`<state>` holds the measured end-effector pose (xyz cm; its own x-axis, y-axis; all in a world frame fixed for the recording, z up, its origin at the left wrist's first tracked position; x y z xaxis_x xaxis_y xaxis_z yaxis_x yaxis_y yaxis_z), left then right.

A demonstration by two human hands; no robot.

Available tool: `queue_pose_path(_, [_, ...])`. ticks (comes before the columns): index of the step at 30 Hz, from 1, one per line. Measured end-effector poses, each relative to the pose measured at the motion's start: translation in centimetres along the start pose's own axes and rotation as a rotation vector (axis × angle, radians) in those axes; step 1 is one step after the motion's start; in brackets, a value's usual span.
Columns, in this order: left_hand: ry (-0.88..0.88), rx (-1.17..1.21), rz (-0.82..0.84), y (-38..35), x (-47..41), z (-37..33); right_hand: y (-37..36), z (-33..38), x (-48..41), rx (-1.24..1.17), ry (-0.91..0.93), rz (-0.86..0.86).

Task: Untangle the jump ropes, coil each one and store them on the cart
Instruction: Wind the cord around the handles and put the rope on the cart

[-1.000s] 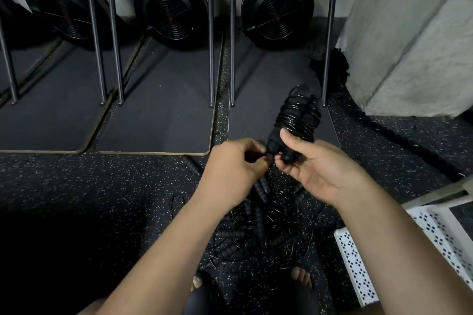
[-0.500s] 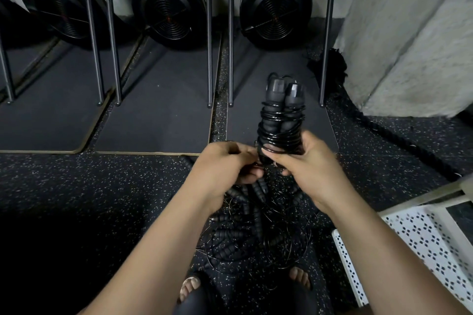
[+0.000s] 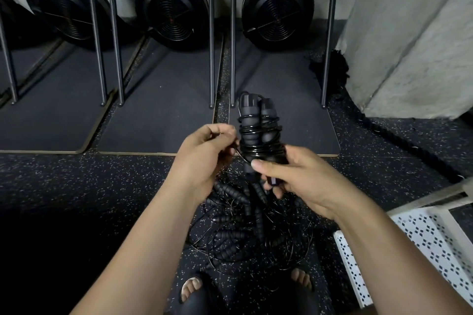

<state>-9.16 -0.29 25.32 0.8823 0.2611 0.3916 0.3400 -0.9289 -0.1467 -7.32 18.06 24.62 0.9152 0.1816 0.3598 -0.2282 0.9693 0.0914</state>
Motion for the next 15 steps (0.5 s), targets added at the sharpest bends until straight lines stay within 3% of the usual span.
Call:
queue_pose_path(3, [-0.241, -0.298, 0.009, -0.7, 1.0, -1.7, 0.1, 0.2, 0.3, -0.082, -0.014, -0.014])
queue_pose_path(6, [-0.246, -0.336, 0.039, -1.5, 1.8, -1.9, 0.2, 0.2, 0.3, -0.054, -0.013, -0.04])
queue_pose_path(10, [-0.282, -0.497, 0.016, -1.5, 2.2, -2.1, -1.5, 1.0, 1.5, -0.222, -0.063, 0.114])
queue_pose_path(15, [-0.169, -0.264, 0.048, -1.9, 2.6, -2.2, -3.2, 1.2, 2.9, -0.22, -0.109, 0.271])
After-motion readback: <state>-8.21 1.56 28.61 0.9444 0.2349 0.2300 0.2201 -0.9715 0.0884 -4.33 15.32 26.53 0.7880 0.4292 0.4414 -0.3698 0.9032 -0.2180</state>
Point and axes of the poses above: each hand's wrist, its own x-axis away from the middle knuckle, its own y-axis out of the back of the hand, z = x × y, the point moved 10 cm from there along -x, towards the middle knuckle, and after that the axes turned 9 degrees about -z, right-handed, at the moved point
